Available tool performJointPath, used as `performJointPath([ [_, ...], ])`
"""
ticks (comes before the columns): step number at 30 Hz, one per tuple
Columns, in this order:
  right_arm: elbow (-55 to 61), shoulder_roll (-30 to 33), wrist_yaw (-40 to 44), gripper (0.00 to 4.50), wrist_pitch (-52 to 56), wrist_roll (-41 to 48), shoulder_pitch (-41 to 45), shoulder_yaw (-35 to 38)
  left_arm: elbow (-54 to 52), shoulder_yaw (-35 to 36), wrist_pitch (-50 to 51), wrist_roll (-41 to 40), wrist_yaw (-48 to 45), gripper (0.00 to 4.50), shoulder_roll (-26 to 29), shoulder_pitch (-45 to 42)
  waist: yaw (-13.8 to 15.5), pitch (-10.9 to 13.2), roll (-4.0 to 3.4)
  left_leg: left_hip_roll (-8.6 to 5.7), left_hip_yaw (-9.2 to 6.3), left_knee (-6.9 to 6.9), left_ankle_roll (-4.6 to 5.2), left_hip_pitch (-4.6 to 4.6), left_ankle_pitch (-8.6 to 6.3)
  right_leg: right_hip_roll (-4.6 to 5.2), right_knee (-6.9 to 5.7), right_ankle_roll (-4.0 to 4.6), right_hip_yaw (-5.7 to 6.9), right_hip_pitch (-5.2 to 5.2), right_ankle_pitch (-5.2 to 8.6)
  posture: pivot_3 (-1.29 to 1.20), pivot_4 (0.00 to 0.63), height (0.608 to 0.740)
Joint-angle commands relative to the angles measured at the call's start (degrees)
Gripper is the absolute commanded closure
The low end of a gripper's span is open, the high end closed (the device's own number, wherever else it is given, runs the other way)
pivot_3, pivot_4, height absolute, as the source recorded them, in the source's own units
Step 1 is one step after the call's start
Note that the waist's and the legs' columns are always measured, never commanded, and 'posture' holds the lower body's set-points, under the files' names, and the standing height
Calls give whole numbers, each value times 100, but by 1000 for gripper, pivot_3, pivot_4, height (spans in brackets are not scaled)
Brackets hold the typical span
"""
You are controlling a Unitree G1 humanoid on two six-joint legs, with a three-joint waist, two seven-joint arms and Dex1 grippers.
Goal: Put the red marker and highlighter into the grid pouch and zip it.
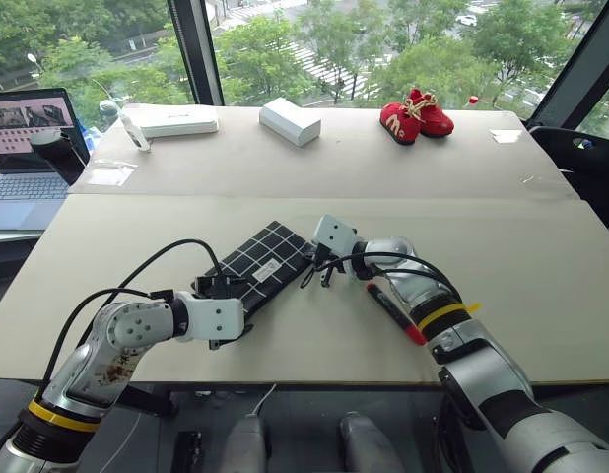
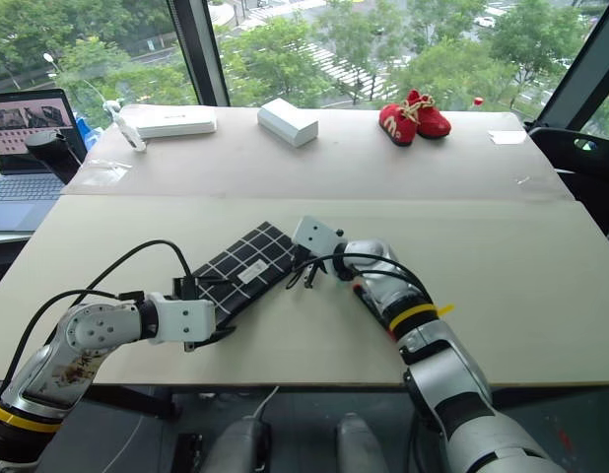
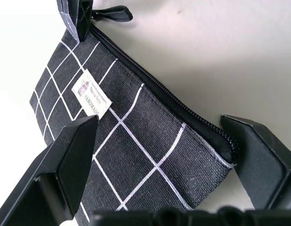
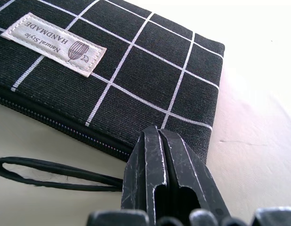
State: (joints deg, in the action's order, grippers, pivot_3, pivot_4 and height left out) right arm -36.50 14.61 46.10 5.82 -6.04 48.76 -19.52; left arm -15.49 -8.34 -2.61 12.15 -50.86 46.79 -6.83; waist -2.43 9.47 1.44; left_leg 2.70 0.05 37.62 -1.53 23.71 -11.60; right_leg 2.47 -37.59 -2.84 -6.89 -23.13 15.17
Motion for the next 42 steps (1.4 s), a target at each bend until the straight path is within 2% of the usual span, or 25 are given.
performJointPath([
  [1, -86, 21, -13, 4441, -1, -63, 58, 72, 515, -323, -275, 331, 238, 0, -110, 92, 10, 0, 0, 0, 0, 0, 0, -3, 0, 0, 0, 0, 0, 3, 0, 0, 150, 731],
  [5, -75, 42, 4, 4441, 6, -56, 63, 87, 840, -393, -554, 497, 509, 0, -242, -89, 33, -1, 0, -1, 0, 0, 0, -21, 0, 1, -1, 0, 0, 18, 0, 0, 150, 731],
  [11, -38, 82, -4, 4441, 27, -60, 32, 105, 707, -493, -272, 515, 453, 0, -397, -487, 37, -1, 0, -1, 0, 0, 0, -31, 0, 0, -1, -2, 0, 29, 2, 0, 150, 731],
  [14, -31, 106, -13, 4500, 38, -52, 35, 128, 716, -481, -154, 509, 421, 706, -394, -570, 28, -1, 0, -1, 0, 0, 0, -30, 0, 0, -2, -2, 0, 28, 2, 0, 150, 731],
  [23, -73, 120, -14, 4500, 27, -60, 69, 156, 717, -447, -96, 427, 283, 4226, -294, -535, -21, 0, 0, 1, 0, -1, 0, -9, 0, -2, -6, -1, -1, 3, 3, 0, 150, 731],
  [24, -61, 122, -7, 4500, 29, -57, 59, 155, 691, -448, -72, 414, 294, 4466, -325, -531, -22, 0, 0, 1, 0, -1, 0, -5, 0, -2, -5, 0, -1, 0, 3, 0, 150, 731],
  [29, 58, 87, 88, 4500, 188, 149, -47, 284, 638, -440, 87, 299, 337, 4466, -466, -466, -18, 0, 0, 1, 0, -1, 0, -4, 0, -2, -5, 0, 0, 0, 3, 0, 150, 731],
  [33, 327, -109, 193, 3396, 776, 942, -55, 946, 661, -347, 213, 63, 358, 4500, -621, -420, -9, 0, 1, 1, -2, 0, 0, 0, 0, -2, -4, 0, 0, 0, 2, 0, 150, 731],
  [34, 443, -167, 187, 2949, 1093, 1340, 6, 1302, 675, -291, 287, -47, 387, 4500, -696, -399, -10, 1, 1, 1, -2, 0, 0, 1, 0, -1, -5, 0, 0, -1, 2, 0, 150, 731],
  [36, 763, -190, 76, 2404, 1765, 2148, 147, 2075, 730, -172, 374, -170, 487, 4500, -812, -382, -4, 3, 1, 1, -2, 0, 0, 6, 0, -2, -6, 1, 0, -6, 2, 0, 150, 731],
  [37, 998, -143, 84, 1903, 1985, 2403, 139, 2299, 710, -88, 472, -292, 530, 4500, -905, -382, 3, 3, 1, 1, -5, 0, 0, 10, 0, -1, -7, 1, 1, -8, 2, 0, 150, 731],
  [40, 1705, 130, -101, 995, 2772, 3094, 56, 2961, 539, 248, 906, -784, 713, 4500, -1278, -539, 4, 5, 2, 1, -8, 0, 0, 16, 0, 0, -3, 1, 5, -10, 1, 0, 150, 731],
  [42, 2172, 363, -79, 995, 3097, 3249, -188, 3035, 462, 386, 1074, -954, 788, 4500, -1407, -679, 15, 6, 3, 1, -9, -1, 0, 20, 0, -1, -1, 1, 7, -12, 2, 0, 150, 731],
])
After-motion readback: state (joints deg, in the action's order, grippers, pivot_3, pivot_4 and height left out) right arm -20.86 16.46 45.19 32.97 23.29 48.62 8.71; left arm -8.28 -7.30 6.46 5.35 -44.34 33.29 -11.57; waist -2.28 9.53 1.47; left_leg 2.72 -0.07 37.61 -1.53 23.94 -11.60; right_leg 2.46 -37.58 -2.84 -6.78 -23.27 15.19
